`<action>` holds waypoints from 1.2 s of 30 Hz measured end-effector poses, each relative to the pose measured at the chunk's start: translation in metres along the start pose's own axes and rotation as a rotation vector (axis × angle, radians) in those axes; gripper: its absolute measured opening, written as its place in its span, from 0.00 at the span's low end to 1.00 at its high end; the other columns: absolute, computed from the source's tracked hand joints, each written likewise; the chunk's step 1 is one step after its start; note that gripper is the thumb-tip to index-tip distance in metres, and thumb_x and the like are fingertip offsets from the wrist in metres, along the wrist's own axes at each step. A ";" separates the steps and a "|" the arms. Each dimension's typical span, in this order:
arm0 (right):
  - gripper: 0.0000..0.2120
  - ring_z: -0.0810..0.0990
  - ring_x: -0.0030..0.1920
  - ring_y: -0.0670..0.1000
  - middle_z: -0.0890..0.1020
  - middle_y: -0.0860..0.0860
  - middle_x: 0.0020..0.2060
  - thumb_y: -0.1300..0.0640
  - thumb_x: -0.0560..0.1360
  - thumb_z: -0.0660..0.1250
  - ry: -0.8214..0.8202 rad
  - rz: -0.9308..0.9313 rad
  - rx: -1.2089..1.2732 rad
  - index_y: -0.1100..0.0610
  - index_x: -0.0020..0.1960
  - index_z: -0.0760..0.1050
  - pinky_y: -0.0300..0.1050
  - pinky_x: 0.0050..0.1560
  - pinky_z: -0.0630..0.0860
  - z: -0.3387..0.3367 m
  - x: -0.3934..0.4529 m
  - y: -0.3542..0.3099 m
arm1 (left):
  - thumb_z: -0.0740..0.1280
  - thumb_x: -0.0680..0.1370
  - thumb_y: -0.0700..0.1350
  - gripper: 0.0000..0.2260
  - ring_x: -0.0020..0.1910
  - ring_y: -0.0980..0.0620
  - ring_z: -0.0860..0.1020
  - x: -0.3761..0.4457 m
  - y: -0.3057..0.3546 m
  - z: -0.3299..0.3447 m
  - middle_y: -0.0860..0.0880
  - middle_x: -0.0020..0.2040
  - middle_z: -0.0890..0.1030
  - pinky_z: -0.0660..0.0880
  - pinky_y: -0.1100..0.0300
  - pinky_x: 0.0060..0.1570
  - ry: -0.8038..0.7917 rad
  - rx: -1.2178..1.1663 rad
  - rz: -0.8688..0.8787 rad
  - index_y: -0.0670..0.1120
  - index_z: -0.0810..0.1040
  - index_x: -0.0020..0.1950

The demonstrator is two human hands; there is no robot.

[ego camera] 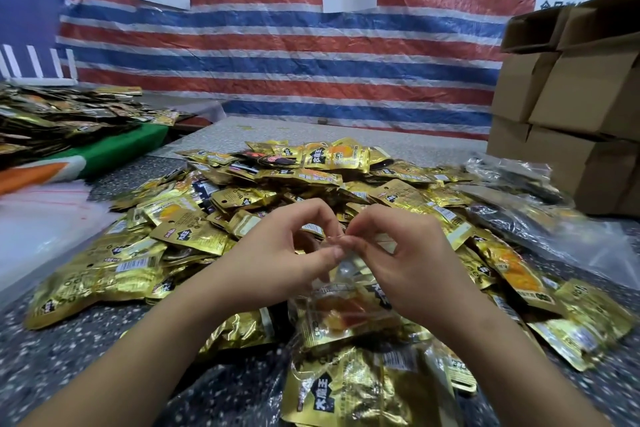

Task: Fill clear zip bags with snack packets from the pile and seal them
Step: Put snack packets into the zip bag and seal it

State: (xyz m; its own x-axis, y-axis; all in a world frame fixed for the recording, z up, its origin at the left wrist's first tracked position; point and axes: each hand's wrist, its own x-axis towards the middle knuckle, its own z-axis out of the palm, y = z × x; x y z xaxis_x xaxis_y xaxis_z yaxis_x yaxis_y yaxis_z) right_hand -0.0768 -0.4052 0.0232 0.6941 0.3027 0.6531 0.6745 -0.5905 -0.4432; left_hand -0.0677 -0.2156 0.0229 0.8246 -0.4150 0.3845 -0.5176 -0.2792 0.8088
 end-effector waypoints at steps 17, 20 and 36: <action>0.05 0.80 0.42 0.41 0.80 0.40 0.37 0.59 0.75 0.72 0.124 0.039 0.065 0.52 0.44 0.78 0.31 0.41 0.74 -0.003 0.000 0.000 | 0.67 0.76 0.52 0.09 0.36 0.41 0.79 0.003 -0.005 0.005 0.44 0.36 0.82 0.75 0.43 0.36 0.203 0.048 0.122 0.50 0.84 0.45; 0.08 0.79 0.44 0.39 0.80 0.40 0.38 0.56 0.75 0.73 0.111 0.052 0.093 0.50 0.46 0.74 0.28 0.42 0.73 -0.002 -0.001 -0.005 | 0.69 0.78 0.46 0.05 0.37 0.46 0.80 0.002 -0.004 0.007 0.48 0.39 0.84 0.78 0.45 0.38 0.271 0.039 0.172 0.48 0.85 0.46; 0.02 0.79 0.42 0.42 0.82 0.42 0.37 0.56 0.76 0.72 0.050 0.098 0.025 0.52 0.45 0.81 0.35 0.41 0.73 -0.003 0.001 -0.006 | 0.69 0.78 0.45 0.05 0.36 0.51 0.80 -0.001 -0.005 0.013 0.53 0.38 0.83 0.76 0.49 0.36 0.348 0.232 0.276 0.47 0.85 0.48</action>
State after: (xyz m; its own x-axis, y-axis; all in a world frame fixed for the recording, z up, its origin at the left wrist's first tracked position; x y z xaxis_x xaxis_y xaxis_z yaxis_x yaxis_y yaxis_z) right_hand -0.0805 -0.4036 0.0281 0.7442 0.2066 0.6352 0.6106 -0.5960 -0.5215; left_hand -0.0691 -0.2250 0.0130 0.6562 -0.1982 0.7281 -0.7321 -0.4008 0.5507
